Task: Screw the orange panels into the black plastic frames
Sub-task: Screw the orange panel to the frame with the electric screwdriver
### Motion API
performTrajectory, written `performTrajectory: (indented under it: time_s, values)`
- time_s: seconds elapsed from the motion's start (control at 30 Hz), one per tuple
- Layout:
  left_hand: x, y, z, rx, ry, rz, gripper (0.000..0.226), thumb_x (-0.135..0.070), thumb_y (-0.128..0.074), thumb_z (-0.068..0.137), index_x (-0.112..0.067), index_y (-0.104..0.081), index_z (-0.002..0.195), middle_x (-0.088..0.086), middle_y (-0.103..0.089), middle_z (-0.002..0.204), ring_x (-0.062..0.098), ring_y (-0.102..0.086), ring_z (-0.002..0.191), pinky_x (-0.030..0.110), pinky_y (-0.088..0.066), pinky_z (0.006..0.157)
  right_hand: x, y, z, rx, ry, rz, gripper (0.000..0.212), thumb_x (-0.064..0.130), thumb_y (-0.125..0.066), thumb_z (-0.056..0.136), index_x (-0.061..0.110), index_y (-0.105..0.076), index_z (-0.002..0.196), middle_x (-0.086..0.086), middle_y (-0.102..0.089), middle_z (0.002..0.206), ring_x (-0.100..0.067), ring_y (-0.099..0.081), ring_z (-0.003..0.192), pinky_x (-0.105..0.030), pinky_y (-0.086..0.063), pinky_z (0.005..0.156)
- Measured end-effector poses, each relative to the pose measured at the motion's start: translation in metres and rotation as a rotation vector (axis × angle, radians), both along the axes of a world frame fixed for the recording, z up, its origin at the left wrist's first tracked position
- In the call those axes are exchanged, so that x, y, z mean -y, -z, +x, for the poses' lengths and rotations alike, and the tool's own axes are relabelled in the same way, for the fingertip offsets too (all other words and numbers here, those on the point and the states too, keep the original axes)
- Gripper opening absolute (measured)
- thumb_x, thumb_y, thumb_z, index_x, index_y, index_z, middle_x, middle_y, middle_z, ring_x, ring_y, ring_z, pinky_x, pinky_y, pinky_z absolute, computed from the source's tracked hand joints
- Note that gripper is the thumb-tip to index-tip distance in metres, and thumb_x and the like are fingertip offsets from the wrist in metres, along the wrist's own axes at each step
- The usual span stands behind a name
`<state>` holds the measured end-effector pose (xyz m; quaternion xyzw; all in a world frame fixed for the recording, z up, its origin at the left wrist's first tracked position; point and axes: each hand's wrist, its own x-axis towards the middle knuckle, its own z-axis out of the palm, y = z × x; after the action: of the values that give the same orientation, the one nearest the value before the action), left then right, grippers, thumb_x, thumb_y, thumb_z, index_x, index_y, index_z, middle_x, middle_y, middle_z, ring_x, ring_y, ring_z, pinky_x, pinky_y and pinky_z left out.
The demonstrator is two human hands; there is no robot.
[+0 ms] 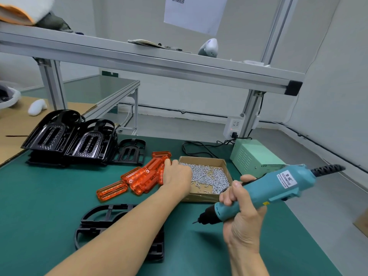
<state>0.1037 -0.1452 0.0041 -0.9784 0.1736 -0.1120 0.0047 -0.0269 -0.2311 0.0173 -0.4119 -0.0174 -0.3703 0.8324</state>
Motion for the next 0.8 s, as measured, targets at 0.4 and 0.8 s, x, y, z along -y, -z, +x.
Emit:
performTrajectory:
  time_s: [0.4,0.8]
  values:
    - [0.000,-0.006,0.002,-0.074,0.088,0.020,0.009,-0.012,-0.048,0.092,-0.016,-0.056,0.092,0.006,-0.059,0.109,0.025,-0.046,0.105,0.042,-0.030,0.095,0.004,-0.001,-0.001,-0.001,0.012,0.010,0.019,0.001,-0.058,0.073,0.018,-0.058,0.083,0.000,-0.039,0.054,-0.014,-0.038,0.043,-0.025,-0.040,0.047]
    - [-0.110,-0.016,-0.084,-0.558,0.150,-1.591,0.003,-0.012,-0.076,0.073,-0.012,-0.075,0.076,0.012,-0.073,0.077,0.010,-0.063,0.065,0.017,-0.050,0.058,-0.004,-0.011,-0.003,0.020,-0.047,0.042,0.019,0.004,-0.055,0.077,0.023,-0.057,0.083,0.006,-0.039,0.053,-0.009,-0.038,0.045,-0.022,-0.040,0.049]
